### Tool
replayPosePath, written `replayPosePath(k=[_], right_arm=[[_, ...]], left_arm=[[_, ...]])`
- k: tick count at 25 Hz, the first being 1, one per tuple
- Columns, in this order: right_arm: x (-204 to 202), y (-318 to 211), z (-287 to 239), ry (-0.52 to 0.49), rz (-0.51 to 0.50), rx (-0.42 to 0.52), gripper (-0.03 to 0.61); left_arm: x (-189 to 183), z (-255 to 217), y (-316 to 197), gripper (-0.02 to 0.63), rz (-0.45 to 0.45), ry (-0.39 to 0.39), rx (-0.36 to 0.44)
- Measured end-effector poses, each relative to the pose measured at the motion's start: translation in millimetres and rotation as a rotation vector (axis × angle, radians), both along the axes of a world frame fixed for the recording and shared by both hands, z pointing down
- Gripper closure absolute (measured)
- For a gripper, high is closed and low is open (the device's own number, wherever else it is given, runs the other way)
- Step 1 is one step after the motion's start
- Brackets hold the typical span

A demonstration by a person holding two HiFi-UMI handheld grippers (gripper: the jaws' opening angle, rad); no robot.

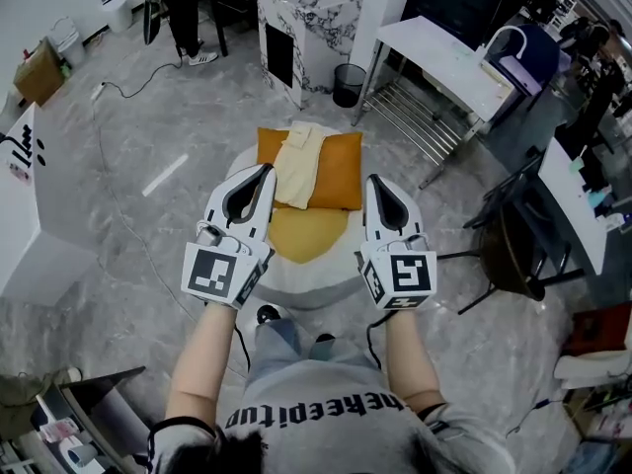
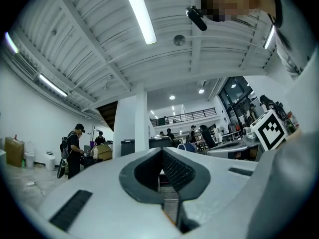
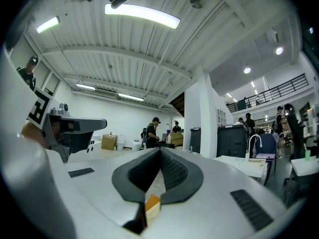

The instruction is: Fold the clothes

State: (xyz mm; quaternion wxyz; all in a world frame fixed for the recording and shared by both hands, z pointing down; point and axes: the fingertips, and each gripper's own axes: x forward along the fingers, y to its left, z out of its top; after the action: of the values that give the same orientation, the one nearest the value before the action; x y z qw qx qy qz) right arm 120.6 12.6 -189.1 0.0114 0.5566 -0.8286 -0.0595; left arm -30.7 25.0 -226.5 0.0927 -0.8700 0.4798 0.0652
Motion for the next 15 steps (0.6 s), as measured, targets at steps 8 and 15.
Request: replayPosePath(k=[8, 15], right_arm=[[8, 27, -1, 0.01, -0.011, 0.003, 0.577], [19, 49, 1, 0.013, -0.016, 0.003, 0.577]], left_arm=[[12, 0, 28, 0.611, -0.009, 0.013, 0.003], [21, 6, 47, 0.611, -0.032, 0.019, -0.032]])
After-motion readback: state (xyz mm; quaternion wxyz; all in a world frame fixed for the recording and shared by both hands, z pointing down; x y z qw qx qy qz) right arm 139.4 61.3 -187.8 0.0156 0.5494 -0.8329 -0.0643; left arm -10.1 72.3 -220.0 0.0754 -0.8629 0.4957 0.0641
